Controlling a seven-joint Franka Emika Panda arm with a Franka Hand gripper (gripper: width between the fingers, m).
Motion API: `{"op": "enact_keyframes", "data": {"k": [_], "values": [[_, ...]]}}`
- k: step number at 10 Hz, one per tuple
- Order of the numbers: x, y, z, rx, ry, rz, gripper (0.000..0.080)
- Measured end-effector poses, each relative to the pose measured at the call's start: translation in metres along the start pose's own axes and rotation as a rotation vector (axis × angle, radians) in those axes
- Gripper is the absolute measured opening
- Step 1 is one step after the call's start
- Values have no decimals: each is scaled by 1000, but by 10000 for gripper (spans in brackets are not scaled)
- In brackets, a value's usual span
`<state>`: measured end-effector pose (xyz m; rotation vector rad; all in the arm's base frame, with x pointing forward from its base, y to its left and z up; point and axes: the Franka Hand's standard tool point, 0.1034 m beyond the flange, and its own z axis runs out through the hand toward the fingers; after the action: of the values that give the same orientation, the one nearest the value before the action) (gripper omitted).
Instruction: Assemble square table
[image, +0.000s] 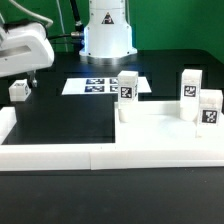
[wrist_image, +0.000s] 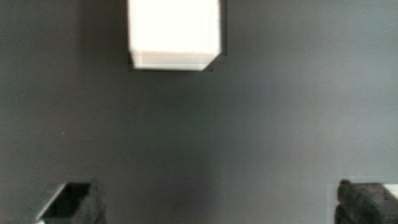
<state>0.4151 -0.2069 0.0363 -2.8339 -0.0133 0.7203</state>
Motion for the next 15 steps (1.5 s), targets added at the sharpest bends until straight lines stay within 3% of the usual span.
{"op": "enact_keyframes", "data": {"k": [2, 3, 4, 5, 10, 13, 15], "values": [[4, 2, 3, 10, -114, -19, 649], [-4, 15, 7, -20, -194, -31, 649], [-14, 27, 3, -73, -319, -57, 649], [-12, 29, 2, -99, -357, -50, 649], [-10, 27, 5, -93, -356, -58, 649], [-15, 22, 29, -116, -421, 10, 649], [-24, 15, 45, -108, -455, 15, 649]]}}
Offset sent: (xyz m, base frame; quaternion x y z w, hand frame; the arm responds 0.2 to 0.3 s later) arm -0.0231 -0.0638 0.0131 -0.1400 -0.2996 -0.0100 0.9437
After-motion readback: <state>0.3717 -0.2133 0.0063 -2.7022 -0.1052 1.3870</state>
